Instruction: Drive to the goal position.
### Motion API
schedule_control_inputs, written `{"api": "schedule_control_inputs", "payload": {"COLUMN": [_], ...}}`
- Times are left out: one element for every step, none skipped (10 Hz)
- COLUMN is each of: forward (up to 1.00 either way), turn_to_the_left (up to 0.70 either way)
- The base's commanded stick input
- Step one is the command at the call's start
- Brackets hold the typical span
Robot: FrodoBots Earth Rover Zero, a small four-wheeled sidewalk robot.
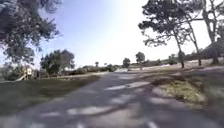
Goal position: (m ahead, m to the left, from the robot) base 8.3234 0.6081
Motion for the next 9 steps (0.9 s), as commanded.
{"api": "schedule_control_inputs", "payload": {"forward": [1.00,1.00,1.00,1.00,1.00,1.00,1.00,1.00,1.00], "turn_to_the_left": [0.00,0.00,0.00,0.00,0.00,0.00,0.00,0.00,0.00]}}
